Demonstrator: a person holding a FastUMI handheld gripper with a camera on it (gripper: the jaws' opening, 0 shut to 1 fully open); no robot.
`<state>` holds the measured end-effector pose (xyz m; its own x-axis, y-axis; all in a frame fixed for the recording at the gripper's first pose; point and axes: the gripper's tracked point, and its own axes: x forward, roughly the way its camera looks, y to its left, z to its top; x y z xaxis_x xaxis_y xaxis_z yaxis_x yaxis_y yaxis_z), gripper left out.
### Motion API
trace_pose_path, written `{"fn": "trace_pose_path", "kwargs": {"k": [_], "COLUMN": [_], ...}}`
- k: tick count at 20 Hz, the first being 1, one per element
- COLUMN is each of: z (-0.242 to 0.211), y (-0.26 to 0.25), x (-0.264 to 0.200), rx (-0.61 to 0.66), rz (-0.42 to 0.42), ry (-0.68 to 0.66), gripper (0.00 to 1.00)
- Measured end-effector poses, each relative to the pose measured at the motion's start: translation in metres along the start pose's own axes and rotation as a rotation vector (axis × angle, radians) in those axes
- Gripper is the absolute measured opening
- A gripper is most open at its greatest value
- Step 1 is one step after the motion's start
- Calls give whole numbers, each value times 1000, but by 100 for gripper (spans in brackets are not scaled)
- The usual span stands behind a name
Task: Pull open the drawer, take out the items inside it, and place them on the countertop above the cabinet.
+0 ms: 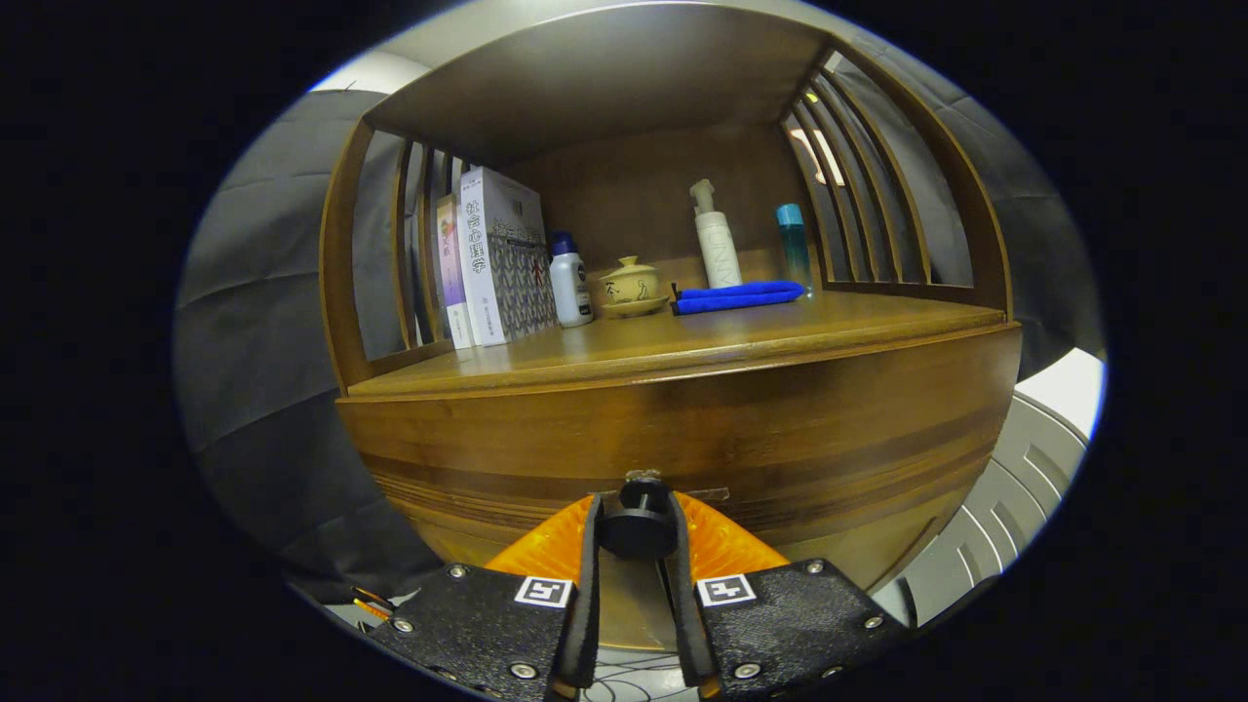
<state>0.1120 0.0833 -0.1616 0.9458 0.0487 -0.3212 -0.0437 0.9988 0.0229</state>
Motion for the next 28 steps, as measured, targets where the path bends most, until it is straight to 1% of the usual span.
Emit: {"fn": "trace_pose_path", "kwargs": {"k": [4,12,17,24,25,28], "z": [-2,-4,-4,-7,-1,-5], "y": [1,2,2,2,3,2], "x": [-5,-6,-4,-8,-5,-6], "rx": [11,-44,-51,-86,-104,-114], "rz": [7,18,24,38,46,63], "ry": [17,8,5,47,28,46], "gripper": [33,33,33,33,33,33]}}
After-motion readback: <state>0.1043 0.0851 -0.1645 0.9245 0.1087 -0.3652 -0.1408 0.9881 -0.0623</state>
